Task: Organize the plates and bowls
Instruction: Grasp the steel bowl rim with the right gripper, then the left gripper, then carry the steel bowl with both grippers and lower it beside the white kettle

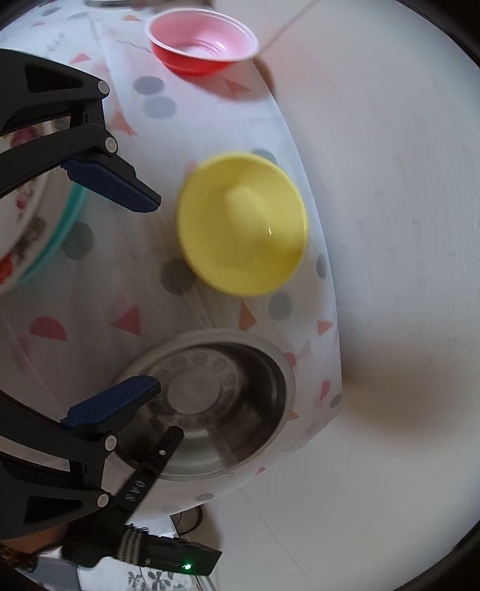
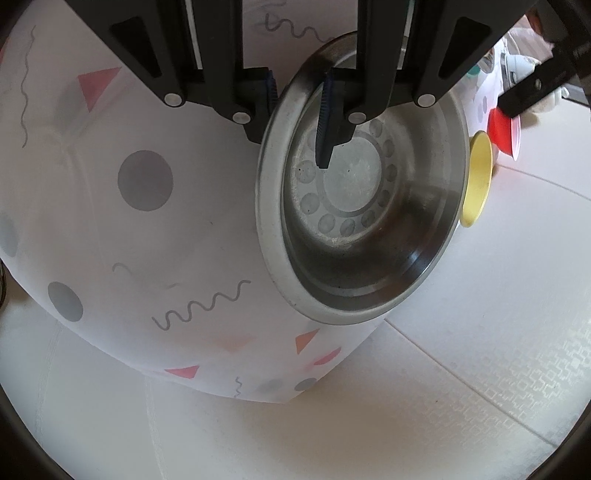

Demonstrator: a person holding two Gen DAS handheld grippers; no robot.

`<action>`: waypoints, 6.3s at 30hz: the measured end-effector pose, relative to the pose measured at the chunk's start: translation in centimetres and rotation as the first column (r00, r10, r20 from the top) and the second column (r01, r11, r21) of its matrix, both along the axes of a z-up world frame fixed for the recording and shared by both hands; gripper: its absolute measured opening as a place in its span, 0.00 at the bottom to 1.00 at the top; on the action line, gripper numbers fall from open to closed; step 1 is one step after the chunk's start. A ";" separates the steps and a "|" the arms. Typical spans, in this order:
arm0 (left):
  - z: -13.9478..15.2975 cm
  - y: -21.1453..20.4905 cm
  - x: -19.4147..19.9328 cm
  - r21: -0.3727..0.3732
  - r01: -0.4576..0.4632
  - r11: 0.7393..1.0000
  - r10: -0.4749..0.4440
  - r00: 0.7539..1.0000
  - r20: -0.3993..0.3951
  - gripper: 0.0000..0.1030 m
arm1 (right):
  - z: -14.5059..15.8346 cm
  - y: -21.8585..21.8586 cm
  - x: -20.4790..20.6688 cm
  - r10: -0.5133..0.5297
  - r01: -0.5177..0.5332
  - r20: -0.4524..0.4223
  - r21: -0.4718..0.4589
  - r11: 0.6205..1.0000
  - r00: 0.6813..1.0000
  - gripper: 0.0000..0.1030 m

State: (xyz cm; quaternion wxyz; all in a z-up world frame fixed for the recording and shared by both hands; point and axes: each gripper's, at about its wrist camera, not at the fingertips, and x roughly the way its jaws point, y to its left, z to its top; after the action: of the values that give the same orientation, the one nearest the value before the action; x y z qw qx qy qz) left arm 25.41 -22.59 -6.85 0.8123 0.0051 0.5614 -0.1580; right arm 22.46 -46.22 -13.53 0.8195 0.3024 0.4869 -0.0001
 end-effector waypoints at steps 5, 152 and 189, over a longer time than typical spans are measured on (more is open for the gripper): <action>-1.3 -1.7 1.5 0.007 0.017 1.000 -0.017 0.999 -0.028 0.80 | 0.4 -0.2 -1.2 0.016 -0.016 0.013 -0.017 1.000 1.000 0.17; -4.1 36.2 -22.5 -0.056 -0.656 0.752 0.647 0.753 -0.120 0.24 | 4.8 40.7 -5.9 0.750 -0.748 0.000 -0.058 0.661 0.662 0.26; 1.2 34.7 -22.7 0.070 -0.661 0.748 0.655 0.751 0.088 0.38 | 8.5 33.1 -5.7 0.604 -0.607 0.117 -0.009 0.795 0.788 0.27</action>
State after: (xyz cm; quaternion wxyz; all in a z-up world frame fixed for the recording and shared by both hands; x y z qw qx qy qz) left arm 2.73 12.06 -5.66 0.8305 -0.1490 0.5105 0.1656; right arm 16.81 -13.13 -5.06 0.7982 0.1419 0.5106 0.2865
